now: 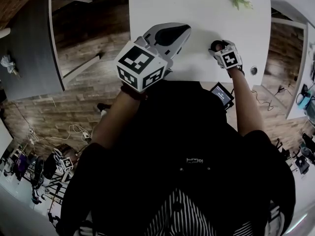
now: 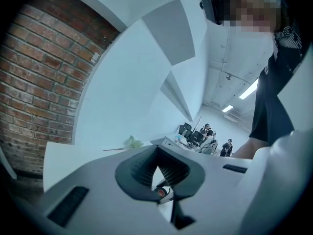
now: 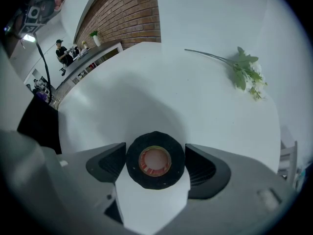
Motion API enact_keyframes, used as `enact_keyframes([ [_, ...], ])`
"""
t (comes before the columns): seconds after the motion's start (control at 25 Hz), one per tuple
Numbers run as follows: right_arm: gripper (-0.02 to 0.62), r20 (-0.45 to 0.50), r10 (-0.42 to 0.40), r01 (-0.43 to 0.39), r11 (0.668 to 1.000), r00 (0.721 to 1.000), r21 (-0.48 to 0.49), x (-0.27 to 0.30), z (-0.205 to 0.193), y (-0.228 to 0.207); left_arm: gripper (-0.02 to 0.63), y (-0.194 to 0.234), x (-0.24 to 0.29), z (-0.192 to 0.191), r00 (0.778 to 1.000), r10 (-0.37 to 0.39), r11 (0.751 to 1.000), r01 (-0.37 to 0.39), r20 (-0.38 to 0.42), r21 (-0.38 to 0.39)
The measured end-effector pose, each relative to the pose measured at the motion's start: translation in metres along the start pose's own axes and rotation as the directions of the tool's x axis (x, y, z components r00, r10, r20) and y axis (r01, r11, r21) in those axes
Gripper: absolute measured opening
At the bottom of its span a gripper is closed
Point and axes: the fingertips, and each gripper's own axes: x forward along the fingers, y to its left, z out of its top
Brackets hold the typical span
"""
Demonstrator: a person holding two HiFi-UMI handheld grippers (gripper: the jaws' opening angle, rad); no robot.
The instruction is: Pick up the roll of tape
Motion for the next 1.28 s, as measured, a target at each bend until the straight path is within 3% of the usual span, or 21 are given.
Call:
enact_keyframes([
  [0.44, 0.354, -0.030, 0.009, -0.009, 1.000, 1.000, -0.016, 0.001, 0.001, 0.001, 0.003, -0.016, 0.007, -0.004, 1.000, -0.025, 1.000, 0.025, 0.002, -0.003],
  [0.84, 0.351, -0.040, -0.022, 0.019, 0.998, 0.999, -0.059, 0.006, -0.002, -0.012, 0.003, -0.034, 0.002, -0.018, 1.000, 0.013, 1.000, -0.013, 0.005, -0.004],
  [1.08, 0.350, -0.010, 0.028, -0.029, 0.995, 1.000, -0.100, 0.009, 0.001, -0.007, 0.003, -0.048, -0.008, -0.018, 0.999, 0.050, 0.998, -0.050, -0.001, 0.023],
  [1.28, 0.350, 0.068, 0.121, -0.122, 0.992, 0.990, 0.010, 0.000, 0.002, -0.013, 0.003, -0.061, -0.021, -0.021, 0.995, 0.098, 0.994, -0.098, 0.002, 0.044],
])
